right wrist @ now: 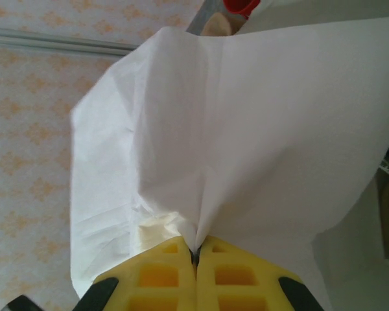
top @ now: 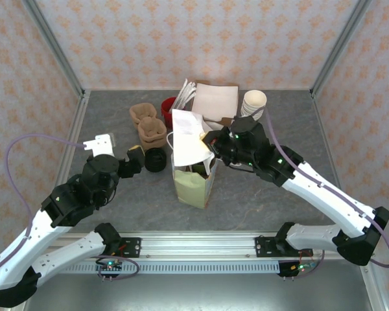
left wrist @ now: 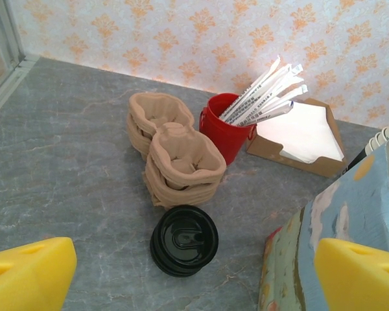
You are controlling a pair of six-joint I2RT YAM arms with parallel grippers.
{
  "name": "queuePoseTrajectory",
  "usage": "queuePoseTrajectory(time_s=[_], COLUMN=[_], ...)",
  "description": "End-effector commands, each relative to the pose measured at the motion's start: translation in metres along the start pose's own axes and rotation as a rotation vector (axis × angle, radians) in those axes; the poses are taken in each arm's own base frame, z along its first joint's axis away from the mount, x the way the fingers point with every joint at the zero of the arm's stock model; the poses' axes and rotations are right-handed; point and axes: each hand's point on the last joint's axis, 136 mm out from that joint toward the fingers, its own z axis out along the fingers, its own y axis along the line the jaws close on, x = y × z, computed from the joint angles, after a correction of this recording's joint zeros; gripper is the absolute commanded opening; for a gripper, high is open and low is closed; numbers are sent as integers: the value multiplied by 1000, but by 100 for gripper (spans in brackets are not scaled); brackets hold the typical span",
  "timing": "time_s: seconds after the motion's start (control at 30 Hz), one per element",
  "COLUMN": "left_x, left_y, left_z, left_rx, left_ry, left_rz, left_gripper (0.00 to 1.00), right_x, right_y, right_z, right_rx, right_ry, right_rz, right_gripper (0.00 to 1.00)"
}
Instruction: Pack the takeout coffee
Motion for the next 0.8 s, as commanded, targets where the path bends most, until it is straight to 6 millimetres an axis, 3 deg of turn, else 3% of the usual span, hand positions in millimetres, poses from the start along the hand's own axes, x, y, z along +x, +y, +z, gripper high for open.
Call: queuePoseTrajectory(time_s=[0.0, 0.47, 0.6, 0.77], left_x=[-2, 7, 9, 8], left_y=[0, -4, -2, 1], left_z=[0, 7, 6, 2], left_rx=[3, 11, 14, 17], left_ry=[-13, 11, 14, 8], left_rz=[-39, -45, -46, -51], left_gripper=[95, 95, 95, 96], right_x=[-5, -10, -7, -2], right_y=[-26, -61, -62, -43], right_z=[11, 33, 35, 31], right_rx=[117, 375, 442, 398], right_ry=[-36, -37, -2, 14], right_rz=[-67, -244, -320, -414], right_gripper=[0, 1, 13, 34])
